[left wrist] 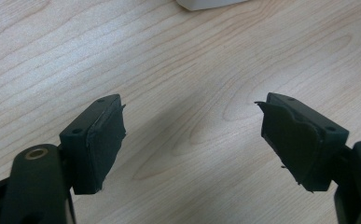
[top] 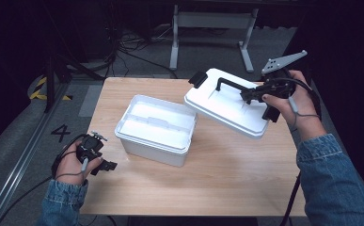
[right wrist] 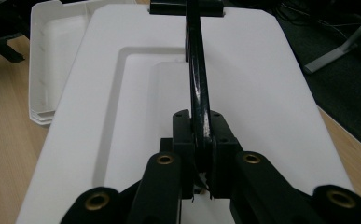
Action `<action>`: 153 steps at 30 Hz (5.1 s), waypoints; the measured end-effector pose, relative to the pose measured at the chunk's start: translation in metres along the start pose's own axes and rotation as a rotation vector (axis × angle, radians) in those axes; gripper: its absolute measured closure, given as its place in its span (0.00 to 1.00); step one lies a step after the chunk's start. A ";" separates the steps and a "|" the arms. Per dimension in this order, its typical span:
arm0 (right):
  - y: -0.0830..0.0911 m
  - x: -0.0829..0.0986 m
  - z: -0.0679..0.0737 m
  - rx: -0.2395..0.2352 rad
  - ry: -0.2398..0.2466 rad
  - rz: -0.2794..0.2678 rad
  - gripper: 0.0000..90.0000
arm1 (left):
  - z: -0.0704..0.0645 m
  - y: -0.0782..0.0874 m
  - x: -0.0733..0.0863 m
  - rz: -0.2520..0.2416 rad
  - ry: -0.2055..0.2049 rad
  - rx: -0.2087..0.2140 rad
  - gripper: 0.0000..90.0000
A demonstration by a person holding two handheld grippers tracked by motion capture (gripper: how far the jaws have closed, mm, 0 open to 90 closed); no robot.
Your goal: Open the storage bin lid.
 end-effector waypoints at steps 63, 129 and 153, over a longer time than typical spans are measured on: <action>-0.114 0.135 -0.069 0.037 -0.198 0.113 0.94 | 0.002 -0.005 0.002 0.018 -0.001 -0.017 0.25; -0.078 0.131 -0.031 0.010 -0.243 -0.029 0.49 | 0.000 -0.006 0.002 0.028 -0.011 -0.009 0.24; -0.067 0.130 0.060 -0.078 -0.173 -0.009 0.49 | -0.001 -0.008 0.001 0.036 -0.019 -0.011 0.24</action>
Point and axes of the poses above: each handheld gripper's, and its own axes: y roughly backward along the jaws, x roughly out of its underside, z roughly to its left, the point moved 8 cm from there along -y, roughly forward along the jaws, and after that the axes turned 7 degrees about z, right-handed, at the moved point
